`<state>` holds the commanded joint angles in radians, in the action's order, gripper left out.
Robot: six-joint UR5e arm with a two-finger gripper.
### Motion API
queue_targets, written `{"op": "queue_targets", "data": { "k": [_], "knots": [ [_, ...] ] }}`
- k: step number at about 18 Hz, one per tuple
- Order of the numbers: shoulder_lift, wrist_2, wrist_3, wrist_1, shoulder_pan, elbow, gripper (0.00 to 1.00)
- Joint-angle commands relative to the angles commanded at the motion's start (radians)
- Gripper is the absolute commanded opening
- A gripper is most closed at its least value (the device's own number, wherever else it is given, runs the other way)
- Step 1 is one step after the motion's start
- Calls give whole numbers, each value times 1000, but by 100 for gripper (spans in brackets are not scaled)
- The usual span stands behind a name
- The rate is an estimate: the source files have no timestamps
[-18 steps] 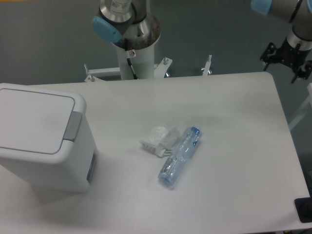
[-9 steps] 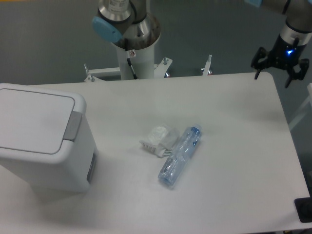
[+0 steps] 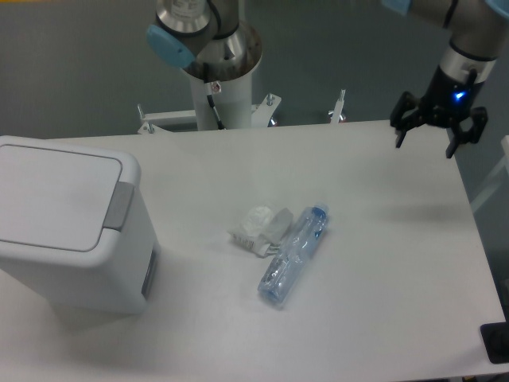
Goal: Open the trash can
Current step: 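Move the gripper across the table toward the white trash can lid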
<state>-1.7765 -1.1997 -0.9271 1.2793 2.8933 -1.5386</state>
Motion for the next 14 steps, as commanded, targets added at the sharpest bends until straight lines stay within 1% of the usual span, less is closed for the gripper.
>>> {"op": "queue_targets", "data": {
  "k": [2, 5, 8, 10, 12, 14],
  "knots": [
    [31, 32, 112, -2, -64, 2, 100],
    [58, 42, 236, -3, -181, 0, 100],
    [68, 42, 400, -8, -313, 20, 100],
    [68, 42, 494, -11, -382, 38, 100],
    [66, 42, 542, -12, -420, 43, 100],
    [62, 64, 553, -12, -428, 46, 100]
  ]
}}
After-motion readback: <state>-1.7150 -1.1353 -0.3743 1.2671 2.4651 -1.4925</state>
